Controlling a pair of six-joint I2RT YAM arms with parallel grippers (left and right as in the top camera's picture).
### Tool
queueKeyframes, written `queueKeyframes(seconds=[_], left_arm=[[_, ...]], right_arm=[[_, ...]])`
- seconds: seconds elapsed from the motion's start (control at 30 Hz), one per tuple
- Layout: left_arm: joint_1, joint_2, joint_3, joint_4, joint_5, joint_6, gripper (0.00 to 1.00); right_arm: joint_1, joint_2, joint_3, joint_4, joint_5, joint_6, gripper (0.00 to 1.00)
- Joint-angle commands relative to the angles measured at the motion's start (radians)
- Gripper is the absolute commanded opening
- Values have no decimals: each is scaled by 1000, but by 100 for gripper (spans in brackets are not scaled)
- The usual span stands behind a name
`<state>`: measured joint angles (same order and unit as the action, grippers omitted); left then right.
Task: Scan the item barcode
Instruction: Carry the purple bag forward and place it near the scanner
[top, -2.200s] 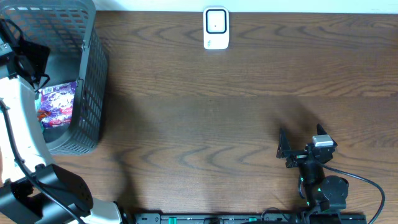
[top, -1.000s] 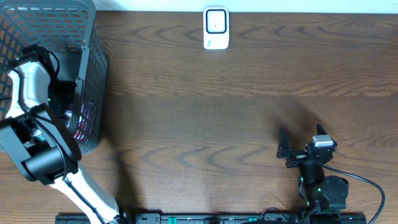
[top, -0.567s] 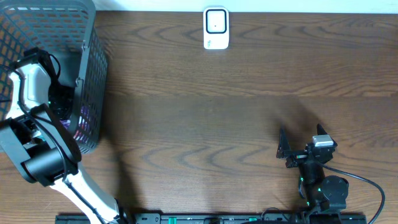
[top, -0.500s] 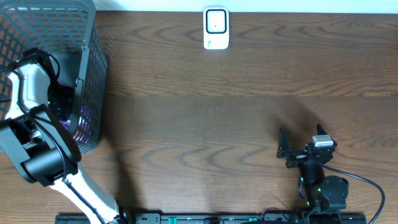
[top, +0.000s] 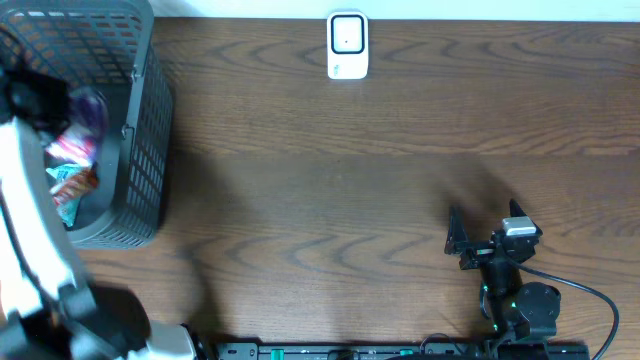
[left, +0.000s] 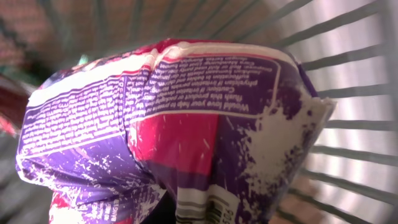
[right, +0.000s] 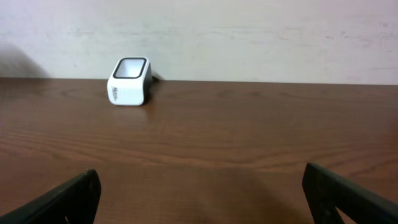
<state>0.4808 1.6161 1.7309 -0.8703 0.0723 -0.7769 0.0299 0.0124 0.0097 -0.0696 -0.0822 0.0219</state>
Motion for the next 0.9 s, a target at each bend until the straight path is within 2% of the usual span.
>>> queueKeyframes(seconds=[0.0,0.13,0.23,0.27,0.33,0.43,0.47,0.53,0.73,0.87], left_arm=[[4,-103,17,45,0,17,7],[-15,-180,17,88,3,21,7],[-68,-225,17,139,141,136,7],[-113,-238,17,177,227,193,7],[-188,-248,17,214,304,254,8],[-335,-251,17,232,309,344,7],[-407,-248,15,232,304,400,7],[-513,-238,11,223,243,429,7],[-804,-139,-2,136,-10,428,7],[-919,-18,-2,68,-84,388,7]], right_arm=[[-4,-5,-3,-1,-6,14,99],[-4,-5,-3,-1,-6,14,99],[-4,-5,-3,-1,-6,14,99],[-4,-5,-3,-1,-6,15,99],[-4,-5,-3,-1,-6,14,99],[-4,-5,-3,-1,-6,14,99],[-4,-5,-3,-1,-6,14,99],[-4,-5,-3,-1,-6,14,99],[-4,-5,-3,-1,-6,14,99],[-4,-5,-3,-1,-6,14,99]])
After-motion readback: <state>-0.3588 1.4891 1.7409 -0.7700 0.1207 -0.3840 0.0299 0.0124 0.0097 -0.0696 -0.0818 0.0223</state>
